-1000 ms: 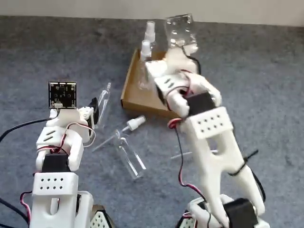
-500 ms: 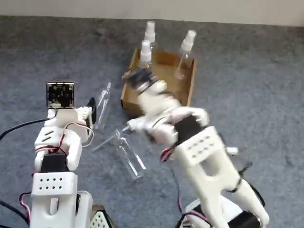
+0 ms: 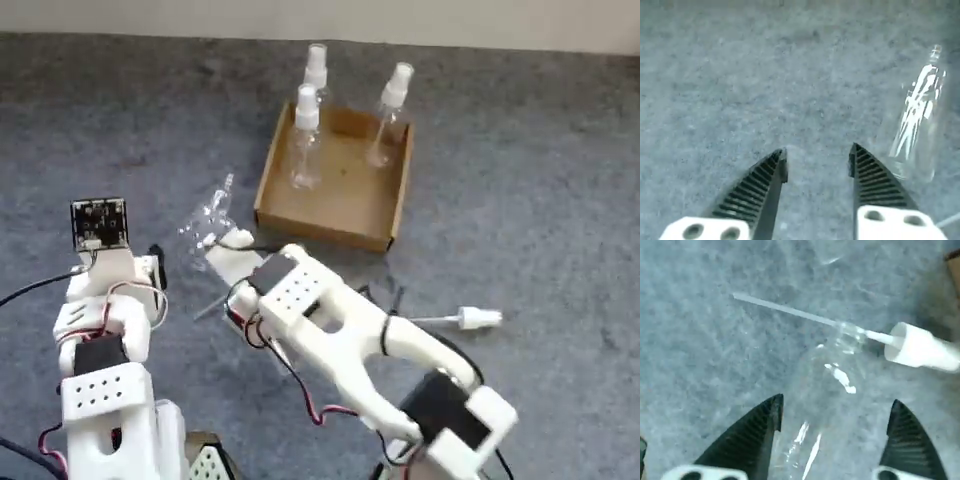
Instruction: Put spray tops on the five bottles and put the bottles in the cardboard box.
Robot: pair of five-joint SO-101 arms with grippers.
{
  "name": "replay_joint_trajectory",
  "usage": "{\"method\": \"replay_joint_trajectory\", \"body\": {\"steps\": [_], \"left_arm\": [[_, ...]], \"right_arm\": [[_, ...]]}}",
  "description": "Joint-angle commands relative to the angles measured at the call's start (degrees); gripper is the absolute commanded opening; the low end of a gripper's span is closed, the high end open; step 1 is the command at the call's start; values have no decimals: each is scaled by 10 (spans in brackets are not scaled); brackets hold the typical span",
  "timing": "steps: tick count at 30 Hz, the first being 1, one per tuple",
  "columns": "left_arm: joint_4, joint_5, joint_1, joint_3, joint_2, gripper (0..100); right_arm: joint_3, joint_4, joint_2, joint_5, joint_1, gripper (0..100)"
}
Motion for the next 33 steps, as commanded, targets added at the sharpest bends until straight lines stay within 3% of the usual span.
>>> {"method": "replay_joint_trajectory", "body": {"steps": [1, 7, 13, 17, 22, 28, 33], "left_arm": [[-13, -4, 4, 0, -7, 159], [-13, -5, 5, 7, -7, 159], [-3, -46, 47, -19, -3, 159], [101, -75, 157, -87, -3, 159], [217, -105, 342, -190, -2, 159], [268, -103, 533, -270, 26, 159], [265, -105, 617, -349, 196, 159]], "right_arm": [[-12, -13, 16, -14, -1, 271], [-13, 32, 21, -13, 40, 12], [-70, 173, -85, 29, 230, 5], [-116, 261, -172, 112, 385, 4], [-159, 326, -186, 265, 585, 4], [-167, 320, -115, 400, 779, 4], [-168, 208, -44, 415, 882, 4]]}}
